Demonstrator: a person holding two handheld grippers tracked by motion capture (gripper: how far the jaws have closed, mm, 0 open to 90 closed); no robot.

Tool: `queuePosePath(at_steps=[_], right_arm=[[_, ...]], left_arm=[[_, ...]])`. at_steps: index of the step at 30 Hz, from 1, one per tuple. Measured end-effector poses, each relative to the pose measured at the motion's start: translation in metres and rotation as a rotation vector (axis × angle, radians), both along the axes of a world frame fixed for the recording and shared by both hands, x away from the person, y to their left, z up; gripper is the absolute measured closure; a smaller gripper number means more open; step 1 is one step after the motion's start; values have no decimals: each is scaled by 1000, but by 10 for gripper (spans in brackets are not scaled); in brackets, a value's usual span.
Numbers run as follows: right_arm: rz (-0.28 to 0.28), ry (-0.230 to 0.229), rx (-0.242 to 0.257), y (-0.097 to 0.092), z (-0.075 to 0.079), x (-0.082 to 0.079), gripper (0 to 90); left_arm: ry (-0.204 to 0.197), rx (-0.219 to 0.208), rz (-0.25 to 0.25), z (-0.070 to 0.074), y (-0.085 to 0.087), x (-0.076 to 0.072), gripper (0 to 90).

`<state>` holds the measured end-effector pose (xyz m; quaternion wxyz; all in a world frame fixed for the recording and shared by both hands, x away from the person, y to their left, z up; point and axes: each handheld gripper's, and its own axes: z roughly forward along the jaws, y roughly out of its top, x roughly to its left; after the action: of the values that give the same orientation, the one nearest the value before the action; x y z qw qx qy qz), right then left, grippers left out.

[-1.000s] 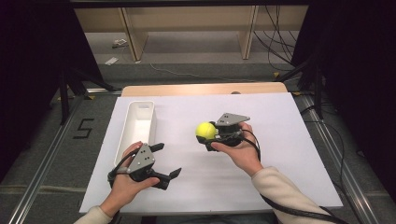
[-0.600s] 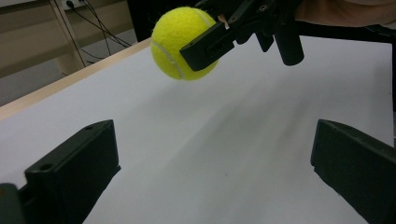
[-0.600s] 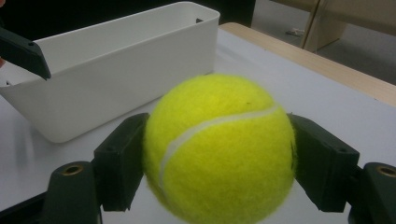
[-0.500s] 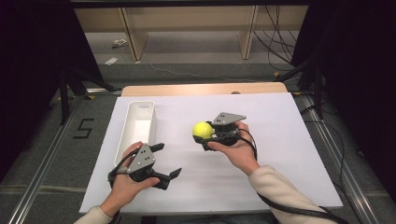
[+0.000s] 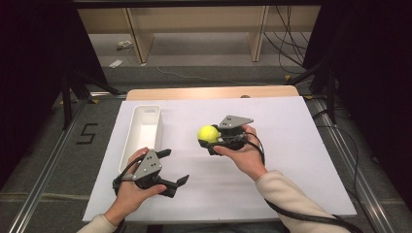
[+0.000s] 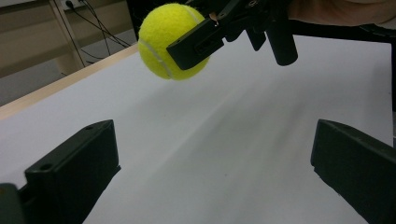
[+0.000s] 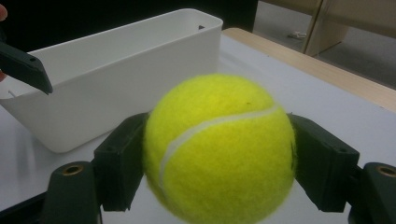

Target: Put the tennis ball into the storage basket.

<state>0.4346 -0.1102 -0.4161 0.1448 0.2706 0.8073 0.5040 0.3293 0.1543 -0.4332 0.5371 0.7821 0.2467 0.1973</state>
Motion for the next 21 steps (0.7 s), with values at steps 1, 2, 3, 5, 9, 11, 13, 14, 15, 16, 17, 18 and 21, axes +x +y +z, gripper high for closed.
queuePosePath(at_steps=[1, 2, 3, 5, 9, 11, 13, 14, 15, 16, 17, 18, 21], right_arm=[[1, -1, 0, 1, 0, 0, 262], [3, -1, -1, 1, 0, 0, 262], [2, 0, 0, 1, 0, 1, 262], [1, 1, 1, 2, 0, 1, 262], [4, -2, 2, 4, 0, 2, 262], [5, 2, 2, 5, 0, 2, 262], [6, 1, 6, 6, 0, 2, 262], [6, 2, 5, 7, 0, 2, 263], [6, 5, 4, 7, 0, 2, 263], [8, 5, 6, 7, -1, 3, 263], [5, 4, 5, 8, -1, 3, 262], [5, 4, 4, 8, -1, 3, 262], [8, 4, 4, 8, -1, 3, 262]], left_arm=[[-1, 1, 0, 0, 0, 0, 5], [-1, -1, 0, 0, 0, 0, 5], [-1, 0, 0, 0, 0, 0, 5], [1, -2, 1, 0, 0, 0, 4], [-1, 1, 0, 0, 0, 0, 4], [-1, -1, 1, 0, 0, 0, 5], [3, -3, -1, 0, -1, 0, 5], [-1, -1, -2, 0, -1, 0, 5], [-1, 0, -3, 0, -1, 0, 5], [2, -3, -1, 0, -1, 0, 5], [1, -2, 1, 0, -1, 0, 5], [0, -3, 1, 1, 0, 0, 5], [1, -4, 0, 1, 0, 0, 5]])
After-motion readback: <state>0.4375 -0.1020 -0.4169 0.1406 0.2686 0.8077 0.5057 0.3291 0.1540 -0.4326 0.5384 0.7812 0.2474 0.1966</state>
